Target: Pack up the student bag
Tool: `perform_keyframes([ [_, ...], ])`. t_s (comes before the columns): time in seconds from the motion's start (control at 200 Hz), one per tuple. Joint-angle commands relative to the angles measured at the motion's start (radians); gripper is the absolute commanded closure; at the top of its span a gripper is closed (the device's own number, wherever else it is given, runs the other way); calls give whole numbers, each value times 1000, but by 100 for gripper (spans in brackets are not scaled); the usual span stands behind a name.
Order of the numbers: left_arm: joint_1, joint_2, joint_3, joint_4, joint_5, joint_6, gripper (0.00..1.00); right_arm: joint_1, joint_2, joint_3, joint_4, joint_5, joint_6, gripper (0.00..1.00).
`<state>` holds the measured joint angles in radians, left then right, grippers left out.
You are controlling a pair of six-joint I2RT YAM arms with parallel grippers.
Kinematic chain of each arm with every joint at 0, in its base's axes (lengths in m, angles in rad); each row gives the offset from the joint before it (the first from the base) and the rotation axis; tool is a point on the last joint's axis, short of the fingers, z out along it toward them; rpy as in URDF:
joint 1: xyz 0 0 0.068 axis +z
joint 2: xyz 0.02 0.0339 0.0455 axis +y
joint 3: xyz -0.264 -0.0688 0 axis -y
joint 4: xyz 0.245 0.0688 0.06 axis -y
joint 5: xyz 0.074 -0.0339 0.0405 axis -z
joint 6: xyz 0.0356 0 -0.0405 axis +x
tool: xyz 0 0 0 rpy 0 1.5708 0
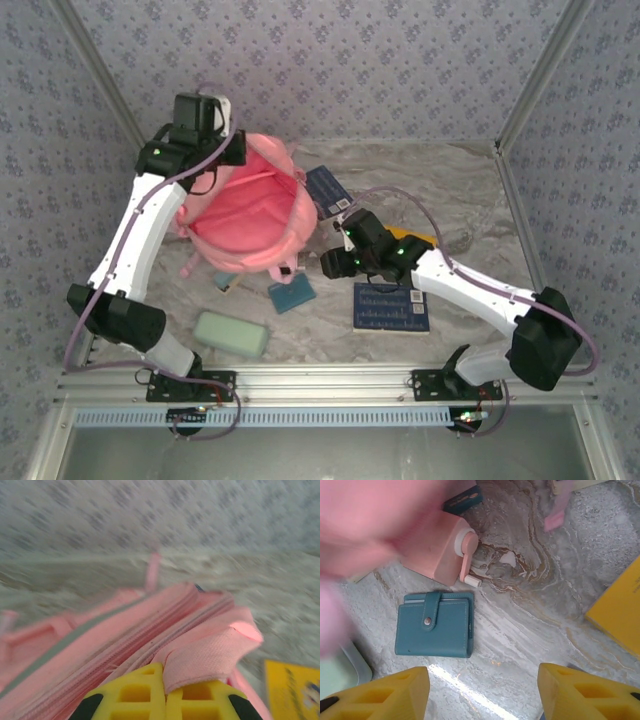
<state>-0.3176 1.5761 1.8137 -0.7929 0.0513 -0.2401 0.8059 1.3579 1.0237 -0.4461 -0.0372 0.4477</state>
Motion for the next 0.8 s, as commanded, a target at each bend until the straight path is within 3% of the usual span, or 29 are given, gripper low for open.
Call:
perform_keyframes([
  [0.0, -18, -24, -53, 15, 206, -79, 100, -8, -14, 58, -12, 11, 39, 39],
  [0.195, -74, -32, -83, -24, 226, -26, 100, -64, 16, 121, 128, -105, 164, 39],
  [0.57, -103, -17, -101, -84, 224, 20, 98, -146, 483, 368, 588, -320, 613, 56],
  [0.709, -126, -24, -119, -109, 157, 56, 86, -139, 615, 457, 742, -342, 772, 58],
  [0.794, -146, -39, -155, -116, 84, 85, 68, -133, 656, 465, 828, -340, 843, 58],
])
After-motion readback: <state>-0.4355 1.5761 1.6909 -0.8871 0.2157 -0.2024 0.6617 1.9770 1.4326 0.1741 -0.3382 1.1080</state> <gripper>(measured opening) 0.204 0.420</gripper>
